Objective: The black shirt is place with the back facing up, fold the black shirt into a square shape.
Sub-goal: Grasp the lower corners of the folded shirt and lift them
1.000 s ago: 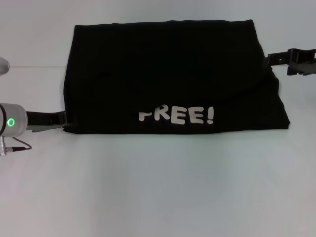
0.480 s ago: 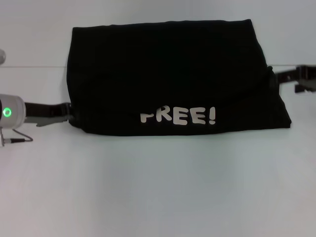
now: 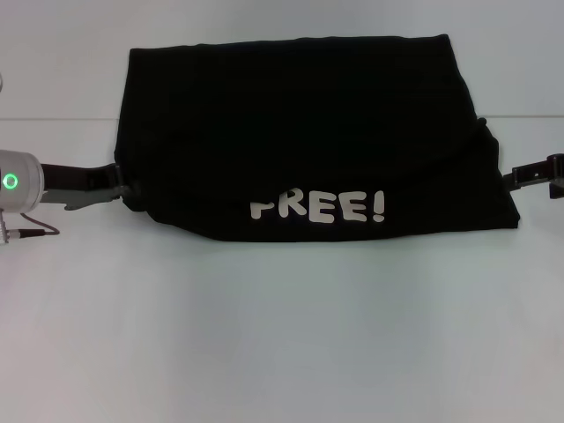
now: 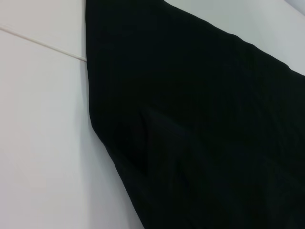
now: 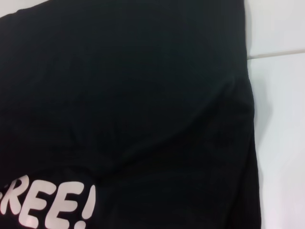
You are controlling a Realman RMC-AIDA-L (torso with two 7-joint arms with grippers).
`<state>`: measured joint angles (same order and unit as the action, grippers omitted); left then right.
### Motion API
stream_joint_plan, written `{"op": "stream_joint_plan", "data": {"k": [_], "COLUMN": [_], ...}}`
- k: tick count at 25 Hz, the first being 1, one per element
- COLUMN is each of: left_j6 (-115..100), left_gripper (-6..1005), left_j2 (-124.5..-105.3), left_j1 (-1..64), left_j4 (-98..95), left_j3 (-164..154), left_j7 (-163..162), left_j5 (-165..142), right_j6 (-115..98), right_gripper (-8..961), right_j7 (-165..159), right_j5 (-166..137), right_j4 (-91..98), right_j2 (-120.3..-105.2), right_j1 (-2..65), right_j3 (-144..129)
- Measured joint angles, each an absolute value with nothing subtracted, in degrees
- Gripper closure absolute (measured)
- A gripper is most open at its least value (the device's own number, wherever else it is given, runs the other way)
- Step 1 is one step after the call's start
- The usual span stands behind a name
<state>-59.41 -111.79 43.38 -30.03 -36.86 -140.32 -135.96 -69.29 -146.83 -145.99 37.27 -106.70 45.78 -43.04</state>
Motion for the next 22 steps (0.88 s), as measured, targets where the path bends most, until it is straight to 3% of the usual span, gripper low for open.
{"op": "stream_joint_plan", "data": {"k": [8,19,22], "left_j6": [-58.8,-57.7,-57.5], "left_gripper": [996,994,993], "left_j2": [-112.02,-112.24,-112.24], "left_j1": [43.4,43.1,43.1], "left_j4": [-30.1,-30.0,-30.0], "left_j3": [-36.8,-36.8,-36.8], "left_j7": [-140.7,-140.7,-140.7], "left_j5": [-135.9,-135.9,-135.8], "right_j6": [-65.7,-58.9,-57.0], "right_gripper": [109,485,481], "right_j7": [-146.7,-144.7,-143.8], "right_j5": [-146.0,-145.9,-145.9], "right_j4": [36.0,33.4,32.2], "right_j2": [-107.68,-110.39,-110.85], "right_j1": [45.8,45.6,45.5], "right_j3": [-43.5,-43.6,-43.6]}}
